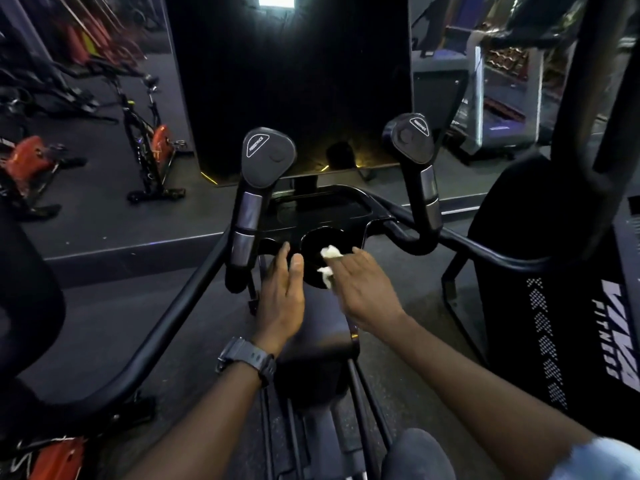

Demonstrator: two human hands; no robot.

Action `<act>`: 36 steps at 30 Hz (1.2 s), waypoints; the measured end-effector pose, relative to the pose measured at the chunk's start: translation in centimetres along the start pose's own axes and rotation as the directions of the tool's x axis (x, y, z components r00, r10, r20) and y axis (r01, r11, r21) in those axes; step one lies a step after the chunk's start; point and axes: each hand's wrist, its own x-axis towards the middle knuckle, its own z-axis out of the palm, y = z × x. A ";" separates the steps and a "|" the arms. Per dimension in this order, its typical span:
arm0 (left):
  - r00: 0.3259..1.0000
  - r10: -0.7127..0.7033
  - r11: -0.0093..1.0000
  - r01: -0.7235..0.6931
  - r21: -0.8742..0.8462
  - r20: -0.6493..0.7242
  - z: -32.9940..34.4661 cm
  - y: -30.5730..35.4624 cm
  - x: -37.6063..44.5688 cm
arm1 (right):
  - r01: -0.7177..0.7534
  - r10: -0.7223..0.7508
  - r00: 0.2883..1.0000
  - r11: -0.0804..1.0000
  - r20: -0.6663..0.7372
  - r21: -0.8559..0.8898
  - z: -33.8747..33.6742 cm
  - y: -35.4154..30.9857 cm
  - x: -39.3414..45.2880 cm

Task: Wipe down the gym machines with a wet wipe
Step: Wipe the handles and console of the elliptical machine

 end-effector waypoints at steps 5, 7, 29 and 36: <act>0.999 -0.006 1.000 0.006 0.002 -0.048 -0.5 0.4 0.4 | -0.328 0.282 0.879 0.943 0.384 0.060 -1.5 -5.5 6.1; 0.998 -0.014 1.000 0.014 -0.011 -0.059 -0.5 0.6 0.5 | -0.543 0.413 0.778 0.821 0.474 0.177 -1.1 -5.7 8.1; 0.998 0.052 0.966 -0.040 0.256 -0.039 -1.3 2.7 1.1 | -0.114 0.072 0.931 0.988 0.359 0.100 0.7 0.2 8.9; 0.998 -0.058 0.947 0.045 0.319 0.033 -1.0 2.4 2.9 | -0.239 0.173 0.930 0.955 0.324 0.174 0.9 1.2 10.0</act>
